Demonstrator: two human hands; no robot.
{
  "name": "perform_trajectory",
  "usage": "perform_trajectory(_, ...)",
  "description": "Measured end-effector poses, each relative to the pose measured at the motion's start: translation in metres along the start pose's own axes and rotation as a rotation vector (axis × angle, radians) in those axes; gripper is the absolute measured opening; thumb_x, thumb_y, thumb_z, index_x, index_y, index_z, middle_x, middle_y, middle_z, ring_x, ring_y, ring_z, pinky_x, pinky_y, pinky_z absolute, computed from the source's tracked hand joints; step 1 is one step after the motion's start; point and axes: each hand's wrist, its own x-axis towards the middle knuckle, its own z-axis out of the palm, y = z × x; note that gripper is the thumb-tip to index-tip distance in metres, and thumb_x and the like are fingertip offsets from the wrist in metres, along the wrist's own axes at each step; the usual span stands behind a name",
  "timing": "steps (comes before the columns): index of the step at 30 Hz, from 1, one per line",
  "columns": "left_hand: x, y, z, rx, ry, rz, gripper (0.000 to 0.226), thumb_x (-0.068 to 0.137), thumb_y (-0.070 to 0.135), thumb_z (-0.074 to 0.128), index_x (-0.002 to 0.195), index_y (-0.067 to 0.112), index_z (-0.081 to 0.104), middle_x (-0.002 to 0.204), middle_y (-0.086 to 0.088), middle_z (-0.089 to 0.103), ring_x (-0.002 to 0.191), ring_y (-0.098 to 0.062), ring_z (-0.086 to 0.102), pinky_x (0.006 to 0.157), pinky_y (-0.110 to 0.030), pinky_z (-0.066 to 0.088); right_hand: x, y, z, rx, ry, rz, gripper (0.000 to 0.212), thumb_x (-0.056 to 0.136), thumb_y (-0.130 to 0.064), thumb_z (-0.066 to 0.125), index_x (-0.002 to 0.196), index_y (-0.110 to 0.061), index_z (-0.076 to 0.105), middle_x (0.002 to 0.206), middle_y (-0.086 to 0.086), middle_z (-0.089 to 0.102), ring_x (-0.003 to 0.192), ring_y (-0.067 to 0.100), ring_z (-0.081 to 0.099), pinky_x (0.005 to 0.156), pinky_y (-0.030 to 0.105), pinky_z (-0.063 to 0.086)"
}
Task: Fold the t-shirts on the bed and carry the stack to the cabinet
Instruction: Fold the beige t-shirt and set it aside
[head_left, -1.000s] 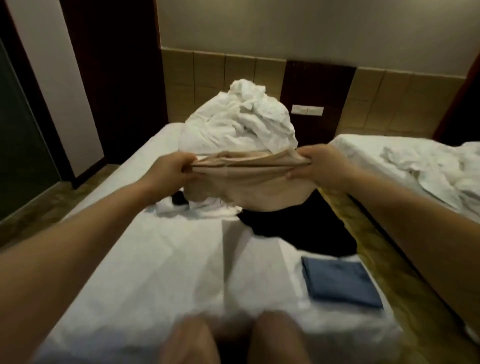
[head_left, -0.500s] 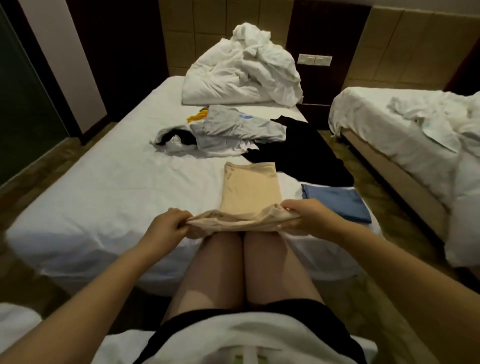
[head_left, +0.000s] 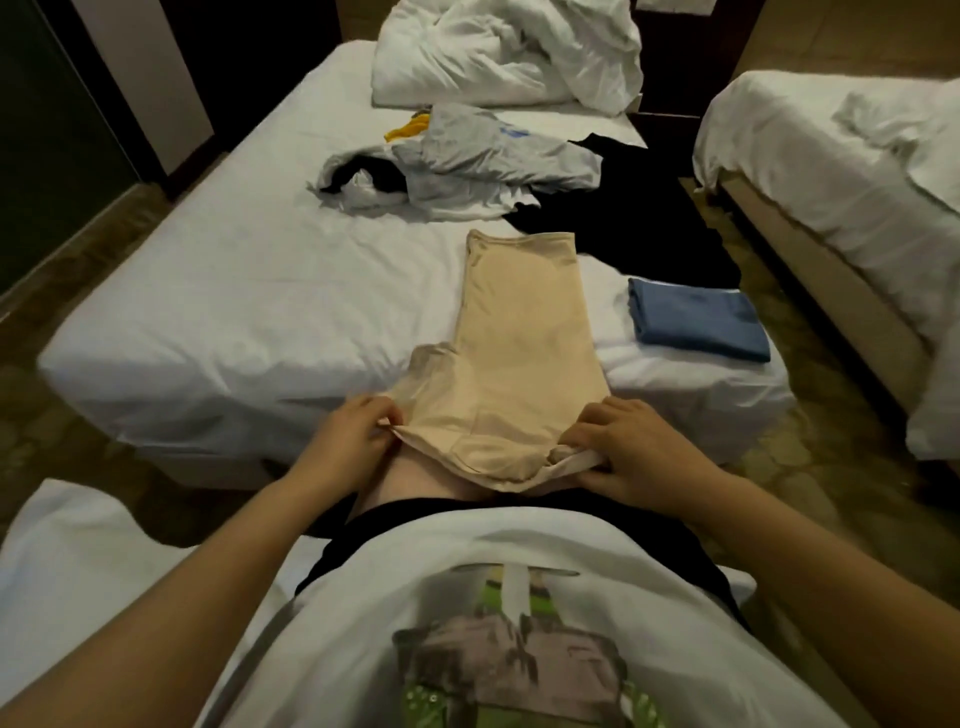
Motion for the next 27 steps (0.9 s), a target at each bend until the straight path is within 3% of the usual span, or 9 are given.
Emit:
perform_trajectory(4, -0.010, 0.004, 0.010, -0.044, 0.021, -0.037, 0.020, 0.089, 0.004, 0.050, 0.105, 0.010, 0.060, 0.110, -0.011, 0.062, 0.101, -0.029, 0.057, 0.072, -0.026, 0.034, 0.007, -0.014, 0.000, -0.062, 0.081, -0.042, 0.038, 0.078, -0.057, 0.042, 0.099, -0.034, 0.065, 0.091, -0.006, 0.061, 0.084, 0.020, 0.058, 0.073, 0.036, 0.043)
perform_trajectory(8, -0.013, 0.010, 0.014, -0.130, 0.004, 0.054, 0.040, 0.088, 0.004, 0.057, 0.122, 0.023, 0.061, 0.138, -0.009, 0.048, 0.128, -0.024, 0.044, 0.100, -0.020, 0.030, 0.012, -0.025, 0.000, -0.075, 0.162, -0.106, 0.031, 0.076, -0.048, 0.043, 0.085, -0.031, 0.067, 0.079, -0.009, 0.062, 0.074, 0.017, 0.060, 0.066, 0.033, 0.046)
perform_trajectory(10, -0.014, 0.014, 0.016, -0.129, -0.030, 0.063, 0.037, 0.087, 0.010, 0.061, 0.120, 0.026, 0.062, 0.144, -0.011, 0.040, 0.132, -0.023, 0.039, 0.102, -0.019, 0.027, 0.008, -0.026, 0.000, -0.049, 0.159, -0.076, 0.030, 0.076, -0.045, 0.043, 0.083, -0.029, 0.066, 0.078, -0.008, 0.063, 0.073, 0.016, 0.061, 0.066, 0.034, 0.046)
perform_trajectory(12, -0.015, 0.016, 0.018, -0.141, -0.039, 0.055, 0.036, 0.085, 0.013, 0.065, 0.118, 0.026, 0.064, 0.147, -0.010, 0.037, 0.134, -0.021, 0.036, 0.099, -0.014, 0.025, 0.002, -0.024, 0.000, -0.027, 0.100, -0.042, 0.032, 0.076, -0.047, 0.040, 0.085, -0.029, 0.066, 0.081, -0.008, 0.064, 0.075, 0.017, 0.061, 0.071, 0.034, 0.045)
perform_trajectory(16, -0.016, 0.019, 0.019, -0.203, -0.088, 0.052, 0.046, 0.085, 0.013, 0.063, 0.126, 0.033, 0.055, 0.151, -0.005, 0.026, 0.139, -0.015, 0.026, 0.093, -0.006, 0.025, -0.003, -0.025, -0.002, 0.032, -0.074, 0.003, 0.059, 0.076, -0.066, 0.022, 0.102, -0.031, 0.062, 0.099, -0.009, 0.060, 0.094, 0.014, 0.055, 0.087, 0.033, 0.038)
perform_trajectory(19, -0.017, 0.017, 0.020, -0.212, -0.082, -0.012, 0.053, 0.085, 0.015, 0.060, 0.135, 0.026, 0.045, 0.150, -0.003, 0.025, 0.136, -0.017, 0.030, 0.095, -0.013, 0.027, 0.003, -0.030, -0.013, 0.157, 0.002, 0.019, 0.059, 0.077, -0.071, 0.027, 0.100, -0.032, 0.064, 0.096, -0.011, 0.061, 0.091, 0.011, 0.055, 0.084, 0.031, 0.040)
perform_trajectory(22, -0.018, 0.013, 0.020, -0.343, 0.061, -0.176, 0.047, 0.085, 0.013, 0.058, 0.131, 0.016, 0.047, 0.137, -0.008, 0.042, 0.122, -0.021, 0.046, 0.092, -0.020, 0.033, 0.024, -0.039, -0.021, 0.159, 0.063, 0.009, 0.049, 0.085, -0.061, 0.034, 0.104, -0.029, 0.066, 0.098, -0.006, 0.062, 0.092, 0.016, 0.055, 0.078, 0.030, 0.038)
perform_trajectory(24, -0.017, 0.013, 0.018, -0.386, 0.098, -0.310, 0.041, 0.088, 0.014, 0.056, 0.128, 0.016, 0.047, 0.129, -0.011, 0.049, 0.111, -0.022, 0.053, 0.085, -0.027, 0.038, 0.043, -0.045, -0.020, 0.091, 0.015, 0.002, 0.039, 0.094, -0.049, 0.037, 0.115, -0.028, 0.063, 0.110, -0.004, 0.062, 0.102, 0.020, 0.054, 0.083, 0.033, 0.038)
perform_trajectory(27, -0.015, 0.014, 0.016, -0.335, 0.054, -0.376, 0.038, 0.092, 0.023, 0.053, 0.128, 0.019, 0.045, 0.123, -0.012, 0.055, 0.106, -0.025, 0.055, 0.077, -0.030, 0.039, 0.064, -0.052, -0.011, 0.045, -0.081, -0.025, 0.037, 0.098, -0.038, 0.037, 0.129, -0.028, 0.054, 0.127, -0.004, 0.056, 0.114, 0.022, 0.049, 0.088, 0.034, 0.037)
